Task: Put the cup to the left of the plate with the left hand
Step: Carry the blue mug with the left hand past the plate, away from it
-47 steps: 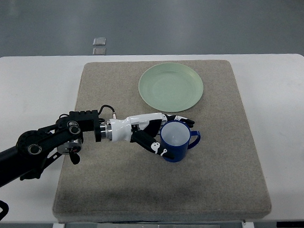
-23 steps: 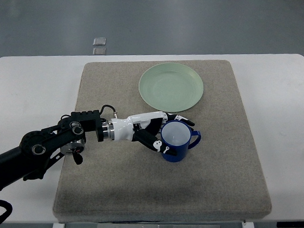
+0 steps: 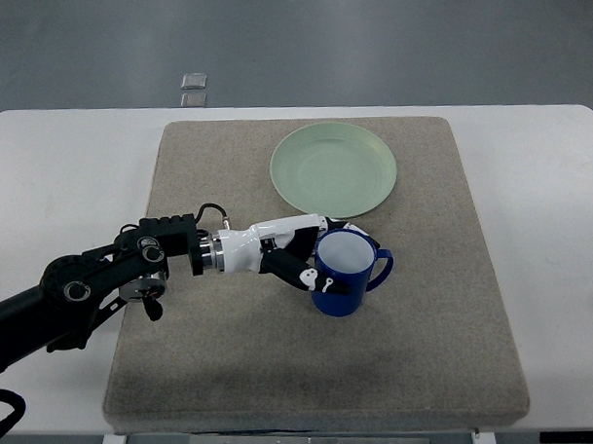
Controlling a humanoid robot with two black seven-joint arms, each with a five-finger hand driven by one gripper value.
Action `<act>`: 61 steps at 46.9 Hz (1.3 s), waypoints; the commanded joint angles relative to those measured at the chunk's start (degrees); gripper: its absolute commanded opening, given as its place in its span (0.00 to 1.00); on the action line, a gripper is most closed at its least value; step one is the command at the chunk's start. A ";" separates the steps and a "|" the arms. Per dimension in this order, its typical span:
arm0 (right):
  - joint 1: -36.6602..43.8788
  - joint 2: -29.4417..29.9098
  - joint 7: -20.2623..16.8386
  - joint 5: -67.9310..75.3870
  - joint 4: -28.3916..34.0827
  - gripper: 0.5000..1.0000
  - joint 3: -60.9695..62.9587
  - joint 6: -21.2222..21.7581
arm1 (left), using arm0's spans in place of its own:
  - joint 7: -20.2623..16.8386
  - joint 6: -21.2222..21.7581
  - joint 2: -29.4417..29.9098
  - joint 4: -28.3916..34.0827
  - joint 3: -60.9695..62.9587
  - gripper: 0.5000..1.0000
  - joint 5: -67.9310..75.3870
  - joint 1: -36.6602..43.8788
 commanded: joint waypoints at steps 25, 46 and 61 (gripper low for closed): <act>0.00 0.00 0.00 0.00 0.00 0.86 0.00 0.00 | -1.87 9.98 -0.08 -0.18 -2.14 0.33 -1.16 -0.26; 0.00 0.00 0.00 0.00 0.00 0.86 0.00 0.00 | -1.96 24.05 1.32 -0.44 -7.76 0.34 -1.42 0.35; 0.00 0.00 0.00 0.00 0.00 0.86 0.00 0.00 | -1.96 31.78 4.57 0.35 -9.17 0.35 -2.48 0.35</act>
